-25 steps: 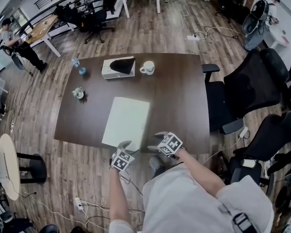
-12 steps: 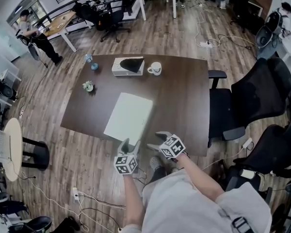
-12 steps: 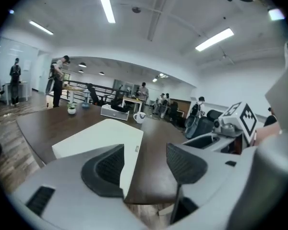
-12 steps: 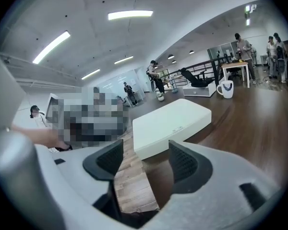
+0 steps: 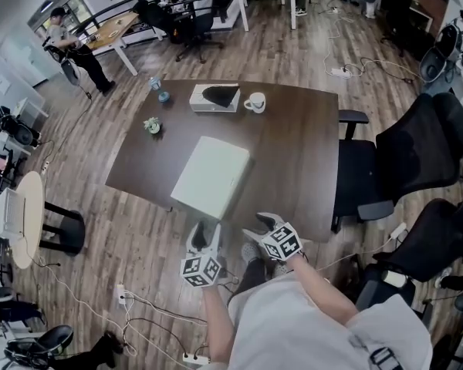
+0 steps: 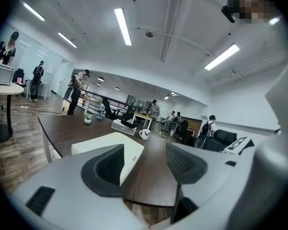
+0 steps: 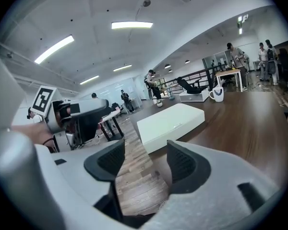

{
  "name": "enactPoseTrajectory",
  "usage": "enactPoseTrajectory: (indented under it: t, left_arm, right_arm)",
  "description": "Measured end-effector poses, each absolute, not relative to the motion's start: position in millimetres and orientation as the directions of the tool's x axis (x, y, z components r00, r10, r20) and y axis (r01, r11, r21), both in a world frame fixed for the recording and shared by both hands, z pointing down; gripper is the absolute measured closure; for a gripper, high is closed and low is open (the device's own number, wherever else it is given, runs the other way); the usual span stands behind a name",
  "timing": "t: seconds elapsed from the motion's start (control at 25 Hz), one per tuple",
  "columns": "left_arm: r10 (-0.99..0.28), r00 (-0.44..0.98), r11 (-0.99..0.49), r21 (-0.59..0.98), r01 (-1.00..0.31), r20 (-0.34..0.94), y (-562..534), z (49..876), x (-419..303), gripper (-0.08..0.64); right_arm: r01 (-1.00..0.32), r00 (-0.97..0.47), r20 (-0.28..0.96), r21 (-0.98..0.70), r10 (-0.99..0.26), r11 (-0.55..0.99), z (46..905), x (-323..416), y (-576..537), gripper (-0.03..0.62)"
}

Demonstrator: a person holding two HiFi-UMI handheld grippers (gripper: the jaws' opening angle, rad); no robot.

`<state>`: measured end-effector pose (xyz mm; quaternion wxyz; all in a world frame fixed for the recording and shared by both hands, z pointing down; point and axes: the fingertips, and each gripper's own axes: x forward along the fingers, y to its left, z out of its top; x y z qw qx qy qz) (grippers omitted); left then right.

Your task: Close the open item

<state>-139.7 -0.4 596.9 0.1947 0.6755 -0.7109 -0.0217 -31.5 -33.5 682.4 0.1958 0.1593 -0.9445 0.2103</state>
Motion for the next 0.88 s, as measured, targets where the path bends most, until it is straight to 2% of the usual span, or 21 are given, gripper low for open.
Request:
enactPoseTrajectory:
  t: [0.08, 0.36, 0.6, 0.72, 0.88]
  left_arm:
    - [-0.967, -0.008, 0.084, 0.289, -0.954, 0.256, 9, 599, -135, 0.296]
    - [-0.968, -0.007, 0.089, 0.316, -0.945, 0.252, 38, 606, -121, 0.369]
    - [-0.967, -0.035, 0.112, 0.301, -0.947, 0.251, 59, 610, -121, 0.467]
    - [-0.964, -0.063, 0.145, 0.310, -0.940, 0.259, 67, 613, -124, 0.519]
    - [-0.956, -0.071, 0.167, 0.329, -0.930, 0.283, 75, 619, -124, 0.553]
  right_arm:
    - [-0.380, -0.875, 0.432, -0.334, -0.218, 0.862, 682, -28, -26, 0.315]
    - [-0.370, -0.879, 0.423, -0.310, -0.221, 0.876, 680, -15, 2, 0.316]
    - [-0.378, -0.873, 0.429, -0.297, -0.231, 0.877, 687, -6, 21, 0.341]
    - [-0.391, -0.868, 0.432, -0.286, -0.246, 0.875, 685, 0, 22, 0.391]
    - [-0.418, -0.860, 0.432, -0.286, -0.273, 0.863, 685, 7, 20, 0.453]
